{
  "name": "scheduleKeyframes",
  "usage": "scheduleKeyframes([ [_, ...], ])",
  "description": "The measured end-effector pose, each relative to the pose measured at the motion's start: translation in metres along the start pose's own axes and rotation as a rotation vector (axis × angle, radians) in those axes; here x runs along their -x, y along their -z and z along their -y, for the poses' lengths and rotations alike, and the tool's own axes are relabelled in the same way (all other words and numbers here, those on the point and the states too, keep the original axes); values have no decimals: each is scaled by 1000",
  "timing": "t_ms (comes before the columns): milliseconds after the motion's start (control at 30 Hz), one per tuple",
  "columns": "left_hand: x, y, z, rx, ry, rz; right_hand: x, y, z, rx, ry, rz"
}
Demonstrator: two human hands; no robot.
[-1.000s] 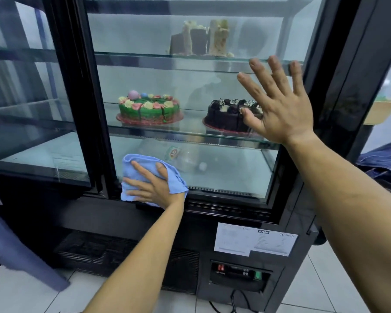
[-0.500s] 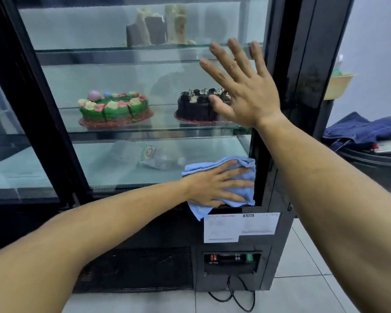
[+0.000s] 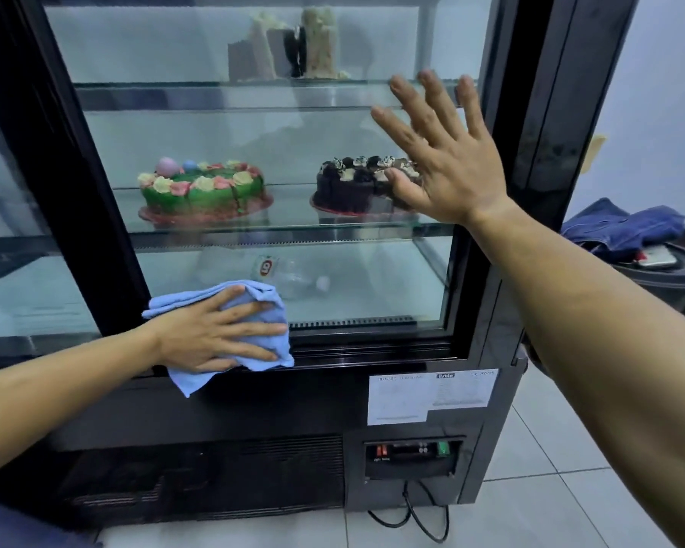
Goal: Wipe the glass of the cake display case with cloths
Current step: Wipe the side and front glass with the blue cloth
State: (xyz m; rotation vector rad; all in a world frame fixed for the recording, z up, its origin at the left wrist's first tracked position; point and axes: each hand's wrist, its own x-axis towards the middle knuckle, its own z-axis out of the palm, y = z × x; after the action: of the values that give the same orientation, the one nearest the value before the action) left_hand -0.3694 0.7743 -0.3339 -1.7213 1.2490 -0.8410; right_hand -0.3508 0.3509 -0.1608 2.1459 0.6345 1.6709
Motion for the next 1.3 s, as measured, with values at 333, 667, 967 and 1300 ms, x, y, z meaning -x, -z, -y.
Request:
scheduleKeyframes([
  [333, -224, 27, -42, 6, -9, -150, 0, 1, -2, -8, 6, 11],
  [667, -275, 36, -54, 12, 7, -114, -1, 2, 2, -18, -12, 8],
  [967, -268, 49, -19, 112, 178, -256, 0, -3, 0, -10, -15, -10],
  [1300, -242, 31, -48, 77, 10, -261, 0, -3, 1, 2, -17, -1],
])
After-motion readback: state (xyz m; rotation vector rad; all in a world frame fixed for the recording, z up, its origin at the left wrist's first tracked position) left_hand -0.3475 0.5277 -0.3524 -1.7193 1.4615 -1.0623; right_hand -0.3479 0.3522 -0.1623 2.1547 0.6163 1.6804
